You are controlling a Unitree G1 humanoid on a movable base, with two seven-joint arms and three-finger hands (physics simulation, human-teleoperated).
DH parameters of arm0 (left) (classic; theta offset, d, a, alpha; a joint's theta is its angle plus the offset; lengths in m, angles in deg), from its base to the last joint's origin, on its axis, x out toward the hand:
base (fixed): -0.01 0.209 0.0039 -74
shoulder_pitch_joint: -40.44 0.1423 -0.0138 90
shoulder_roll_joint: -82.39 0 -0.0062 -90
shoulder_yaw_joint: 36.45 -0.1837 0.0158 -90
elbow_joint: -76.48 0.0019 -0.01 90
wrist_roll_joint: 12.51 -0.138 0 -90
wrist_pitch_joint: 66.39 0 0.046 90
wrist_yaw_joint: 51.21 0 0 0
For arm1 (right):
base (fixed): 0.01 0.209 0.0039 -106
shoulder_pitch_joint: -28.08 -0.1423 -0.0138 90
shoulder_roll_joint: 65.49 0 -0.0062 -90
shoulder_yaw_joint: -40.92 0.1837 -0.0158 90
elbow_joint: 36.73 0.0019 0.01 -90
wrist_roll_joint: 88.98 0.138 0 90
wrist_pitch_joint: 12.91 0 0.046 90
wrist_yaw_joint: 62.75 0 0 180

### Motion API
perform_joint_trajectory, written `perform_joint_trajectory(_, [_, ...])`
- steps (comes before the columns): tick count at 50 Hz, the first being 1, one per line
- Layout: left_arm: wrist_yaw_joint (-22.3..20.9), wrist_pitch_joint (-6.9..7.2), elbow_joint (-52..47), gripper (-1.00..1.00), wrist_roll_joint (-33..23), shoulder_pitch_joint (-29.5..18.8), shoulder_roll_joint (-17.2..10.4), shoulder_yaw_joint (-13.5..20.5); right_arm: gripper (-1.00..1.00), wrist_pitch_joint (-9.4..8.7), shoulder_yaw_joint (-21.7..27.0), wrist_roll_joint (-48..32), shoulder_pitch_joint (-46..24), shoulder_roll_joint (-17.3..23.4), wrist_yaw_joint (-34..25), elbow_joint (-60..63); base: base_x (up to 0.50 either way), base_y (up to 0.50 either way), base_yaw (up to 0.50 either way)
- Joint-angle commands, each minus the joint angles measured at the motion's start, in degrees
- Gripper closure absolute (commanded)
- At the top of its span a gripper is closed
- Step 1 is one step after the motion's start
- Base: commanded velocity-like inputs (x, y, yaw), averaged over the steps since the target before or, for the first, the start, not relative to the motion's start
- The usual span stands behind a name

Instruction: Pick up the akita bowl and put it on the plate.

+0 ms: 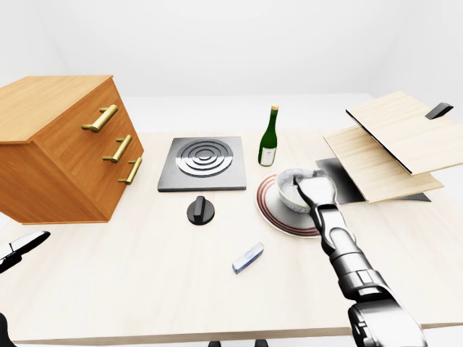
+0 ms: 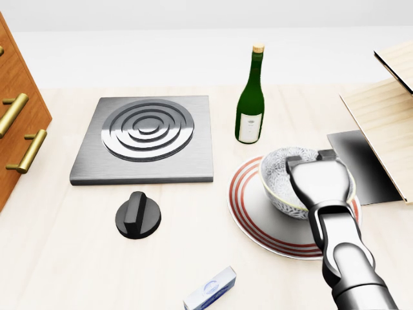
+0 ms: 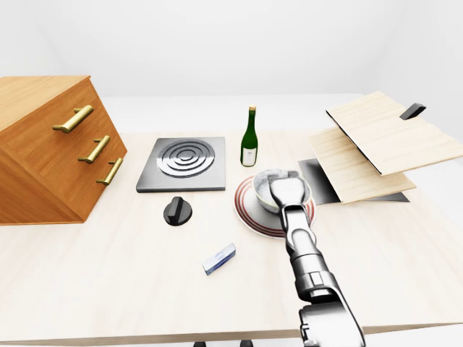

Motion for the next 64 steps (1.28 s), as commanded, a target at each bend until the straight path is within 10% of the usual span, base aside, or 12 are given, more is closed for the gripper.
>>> perform_joint_trajectory(1, [0.0, 0.00, -0.1, -1.00, 0.0, 0.0, 0.0, 0.0, -1.00, 0.00, 0.8, -2.5, 4.1, 0.5, -4.2, 9.9, 0.00, 0.00, 0.00])
perform_joint_trajectory(35, [0.4, 0.00, -0.4, -1.00, 0.0, -0.2, -0.2, 0.1, -1.00, 0.00, 7.2, -12.2, 7.6, -1.0, -27.1, 46.5, 0.00, 0.00, 0.00])
perform_joint_trajectory(64, [0.6, 0.00, 0.1, -1.00, -0.1, -0.2, -0.3, -0.1, -1.00, 0.00, 5.6, -11.7, -10.8, -1.2, -34.4, 44.6, 0.00, 0.00, 0.00])
